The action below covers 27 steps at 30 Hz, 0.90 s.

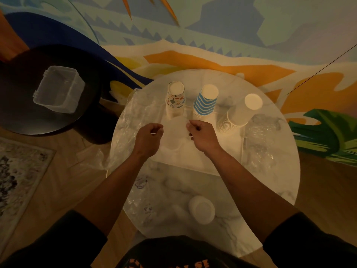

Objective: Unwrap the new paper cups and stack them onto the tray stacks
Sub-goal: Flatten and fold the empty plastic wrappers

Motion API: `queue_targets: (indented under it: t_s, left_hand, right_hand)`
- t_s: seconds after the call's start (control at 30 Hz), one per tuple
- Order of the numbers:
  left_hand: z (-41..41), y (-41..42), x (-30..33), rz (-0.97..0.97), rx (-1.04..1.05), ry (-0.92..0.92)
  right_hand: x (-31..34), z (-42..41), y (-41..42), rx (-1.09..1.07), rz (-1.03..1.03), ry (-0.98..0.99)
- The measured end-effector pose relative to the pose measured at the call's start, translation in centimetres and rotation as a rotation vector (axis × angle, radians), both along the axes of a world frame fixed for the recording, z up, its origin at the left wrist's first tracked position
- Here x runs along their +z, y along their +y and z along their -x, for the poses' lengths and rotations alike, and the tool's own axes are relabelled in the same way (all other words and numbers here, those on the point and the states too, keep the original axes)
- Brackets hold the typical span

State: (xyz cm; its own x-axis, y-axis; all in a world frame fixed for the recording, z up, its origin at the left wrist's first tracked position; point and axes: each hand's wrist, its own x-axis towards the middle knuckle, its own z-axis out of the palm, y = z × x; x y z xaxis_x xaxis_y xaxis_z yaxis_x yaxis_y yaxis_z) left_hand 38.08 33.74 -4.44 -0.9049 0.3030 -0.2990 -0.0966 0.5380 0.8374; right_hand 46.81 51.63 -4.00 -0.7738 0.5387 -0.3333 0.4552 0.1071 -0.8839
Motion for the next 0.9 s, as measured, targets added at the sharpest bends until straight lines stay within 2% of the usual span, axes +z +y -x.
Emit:
queue_targets:
  t_s: [0.13, 0.23, 0.47, 0.67, 0.9]
  left_hand:
    - [-0.5, -1.0, -2.2, 0.229, -0.303, 0.089]
    - [-1.0, -1.0, -3.0, 0.231, -0.408, 0.074]
    - [-1.6, 0.0, -3.3, 0.148, -0.361, 0.076]
    - [-1.8, 0.1, -3.9, 0.119, -0.325, 0.071]
    - [-1.4, 0.0, -4.5, 0.085, -0.256, 0.091]
  right_hand:
    - [0.0, -0.8, 0.9, -0.031, -0.105, 0.014]
    - [-0.3, -1.6, 1.1, -0.038, -0.159, -0.009]
    - [-0.9, -3.5, 0.7, -0.016, -0.319, 0.036]
    - [-1.0, -4.1, -0.1, 0.174, -0.499, 0.113]
    - [-1.1, -3.8, -0.4, 0.217, -0.534, 0.116]
